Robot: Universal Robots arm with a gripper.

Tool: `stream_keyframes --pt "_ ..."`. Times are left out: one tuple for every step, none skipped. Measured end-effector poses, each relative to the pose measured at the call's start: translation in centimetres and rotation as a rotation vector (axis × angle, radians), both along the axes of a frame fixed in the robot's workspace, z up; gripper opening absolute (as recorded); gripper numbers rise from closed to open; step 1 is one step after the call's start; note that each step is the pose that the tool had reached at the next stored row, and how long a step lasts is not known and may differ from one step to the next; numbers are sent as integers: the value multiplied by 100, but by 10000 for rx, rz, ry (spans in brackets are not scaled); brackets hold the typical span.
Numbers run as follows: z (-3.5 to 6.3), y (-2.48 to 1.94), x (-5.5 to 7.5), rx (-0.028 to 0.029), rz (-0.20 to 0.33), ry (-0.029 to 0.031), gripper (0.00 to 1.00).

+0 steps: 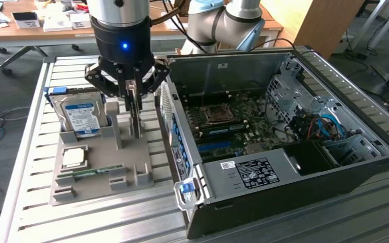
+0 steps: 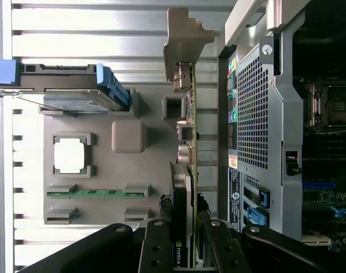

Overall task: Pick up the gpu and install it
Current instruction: 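Pick up the gpu and move the gpu toward the slot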

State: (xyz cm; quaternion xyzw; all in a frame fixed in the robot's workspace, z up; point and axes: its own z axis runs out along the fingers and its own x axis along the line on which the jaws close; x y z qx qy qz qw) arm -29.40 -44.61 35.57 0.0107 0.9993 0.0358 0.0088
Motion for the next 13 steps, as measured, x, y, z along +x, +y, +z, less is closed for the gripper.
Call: stream_keyframes --pt "0 0 0 0 0 0 27" --pt "0 0 0 0 0 -1 27" --pt "0 0 0 0 0 -1 27" --pt "2 0 0 0 0 0 27" --pt "8 0 0 -1 0 2 27" --pt "17 0 0 2 0 1 27" --pt "29 0 0 5 -1 1 27" --pt "43 0 0 9 0 0 27" --pt "60 0 0 13 -1 0 27" --pt "79 0 0 16 0 -1 27" --pt "101 0 0 19 0 0 27" --pt "123 0 0 23 0 0 27" --pt "146 0 0 28 0 -1 27"
